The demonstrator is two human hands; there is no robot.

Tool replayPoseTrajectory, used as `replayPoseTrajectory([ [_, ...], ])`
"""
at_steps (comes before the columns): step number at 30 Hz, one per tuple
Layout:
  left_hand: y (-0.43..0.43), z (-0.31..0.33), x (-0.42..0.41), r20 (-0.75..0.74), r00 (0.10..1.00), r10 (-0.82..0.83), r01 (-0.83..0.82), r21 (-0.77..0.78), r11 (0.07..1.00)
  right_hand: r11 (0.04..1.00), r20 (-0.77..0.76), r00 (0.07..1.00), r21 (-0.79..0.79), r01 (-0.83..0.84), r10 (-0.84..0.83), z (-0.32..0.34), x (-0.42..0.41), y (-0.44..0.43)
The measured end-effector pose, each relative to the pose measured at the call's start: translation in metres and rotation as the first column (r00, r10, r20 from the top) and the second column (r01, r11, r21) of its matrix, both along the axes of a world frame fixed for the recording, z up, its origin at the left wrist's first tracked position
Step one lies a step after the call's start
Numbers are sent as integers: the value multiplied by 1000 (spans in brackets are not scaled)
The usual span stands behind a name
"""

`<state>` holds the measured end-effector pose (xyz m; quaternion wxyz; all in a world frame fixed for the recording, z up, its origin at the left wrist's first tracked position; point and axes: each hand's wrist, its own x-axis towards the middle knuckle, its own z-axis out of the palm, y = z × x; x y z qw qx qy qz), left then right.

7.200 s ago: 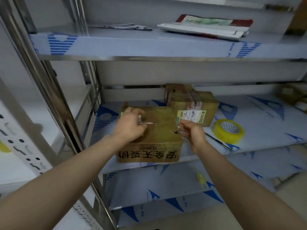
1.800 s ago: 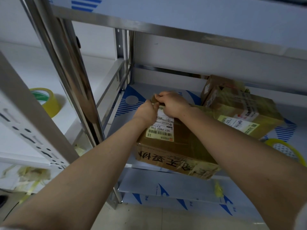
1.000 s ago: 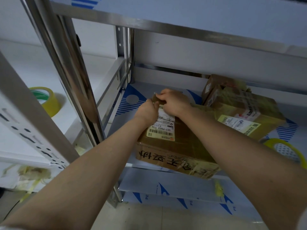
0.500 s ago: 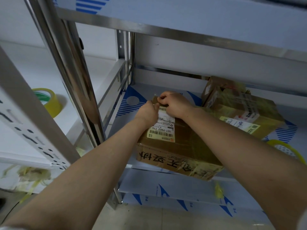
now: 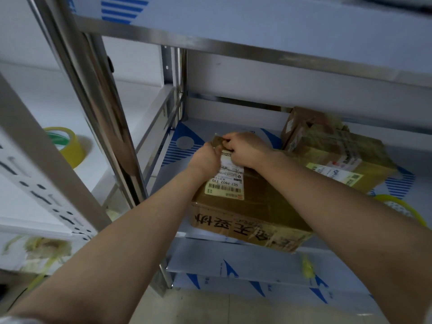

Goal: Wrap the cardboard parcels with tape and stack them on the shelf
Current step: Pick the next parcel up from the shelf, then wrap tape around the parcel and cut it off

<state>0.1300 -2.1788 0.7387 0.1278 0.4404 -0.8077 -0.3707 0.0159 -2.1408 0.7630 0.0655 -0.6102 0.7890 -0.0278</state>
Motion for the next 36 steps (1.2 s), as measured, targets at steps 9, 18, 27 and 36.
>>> replayPoseTrajectory([
  [9,2,4,2,9,1000,26,-26,-10,1000,998,-228,971,16,-64,66,7,21,8],
  [18,7,8,3,183,983,9,27,-195,980,993,249,964,-46,105,-90,22,-15,86],
  [27,58,39,-20,130,959,-252,280,-574,770,638,581,656,-280,717,-482,3,-103,228],
  [36,106,40,-24,559,553,-619,755,-20,656,511,524,499,-135,849,-690,-55,-136,329],
])
